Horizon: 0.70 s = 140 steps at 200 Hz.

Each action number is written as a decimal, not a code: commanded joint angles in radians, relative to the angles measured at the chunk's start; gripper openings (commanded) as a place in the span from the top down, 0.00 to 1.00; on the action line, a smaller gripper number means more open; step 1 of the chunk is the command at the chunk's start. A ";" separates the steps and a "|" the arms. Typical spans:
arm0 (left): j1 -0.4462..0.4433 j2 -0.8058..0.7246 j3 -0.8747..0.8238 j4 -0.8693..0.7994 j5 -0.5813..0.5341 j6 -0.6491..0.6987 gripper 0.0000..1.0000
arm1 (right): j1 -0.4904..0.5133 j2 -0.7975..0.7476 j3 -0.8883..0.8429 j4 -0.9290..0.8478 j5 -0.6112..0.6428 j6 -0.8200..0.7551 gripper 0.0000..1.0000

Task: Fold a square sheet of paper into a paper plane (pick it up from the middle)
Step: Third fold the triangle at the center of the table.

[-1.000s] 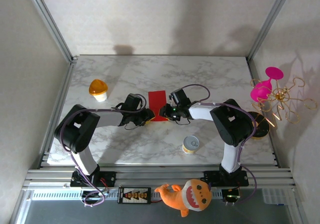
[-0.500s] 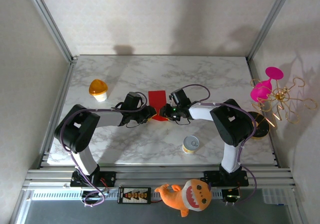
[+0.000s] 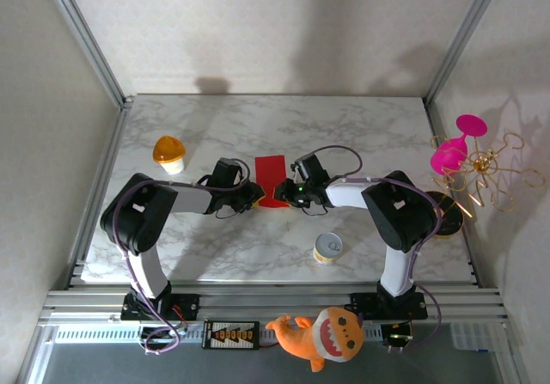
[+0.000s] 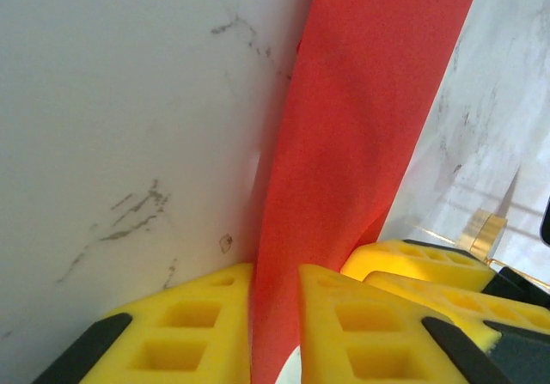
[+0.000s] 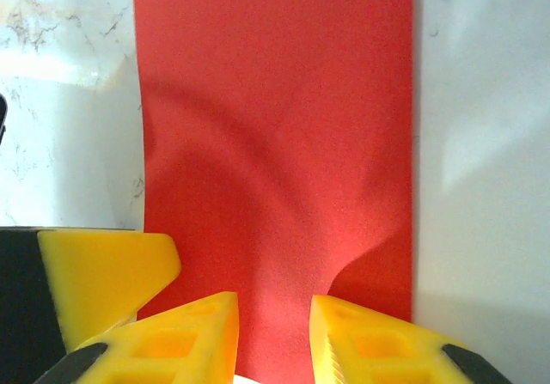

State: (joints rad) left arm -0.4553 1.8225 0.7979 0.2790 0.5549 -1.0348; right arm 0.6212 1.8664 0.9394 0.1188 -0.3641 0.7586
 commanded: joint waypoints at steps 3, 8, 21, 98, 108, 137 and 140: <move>0.010 0.030 0.015 0.043 0.011 -0.033 0.81 | -0.003 -0.005 -0.041 -0.064 0.023 -0.038 0.71; 0.012 0.033 0.018 0.070 0.014 -0.033 0.81 | -0.002 -0.007 -0.040 -0.065 0.022 -0.041 0.71; 0.016 0.039 0.028 0.071 0.017 -0.030 0.81 | -0.003 -0.006 -0.039 -0.071 0.024 -0.050 0.71; 0.042 0.076 0.072 0.052 0.020 0.005 0.82 | -0.006 -0.007 -0.030 -0.089 0.025 -0.119 0.73; 0.042 0.081 0.077 0.052 0.022 0.007 0.83 | -0.006 -0.011 -0.028 -0.086 0.025 -0.129 0.73; 0.042 0.086 0.081 0.040 0.022 0.000 0.92 | -0.006 -0.043 -0.027 -0.060 0.014 -0.177 0.71; 0.043 0.085 0.081 0.027 0.021 -0.001 0.93 | -0.006 -0.050 -0.027 -0.056 0.013 -0.182 0.70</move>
State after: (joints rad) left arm -0.4225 1.8923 0.8574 0.3195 0.5739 -1.0435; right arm 0.6212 1.8549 0.9318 0.1097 -0.3641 0.6403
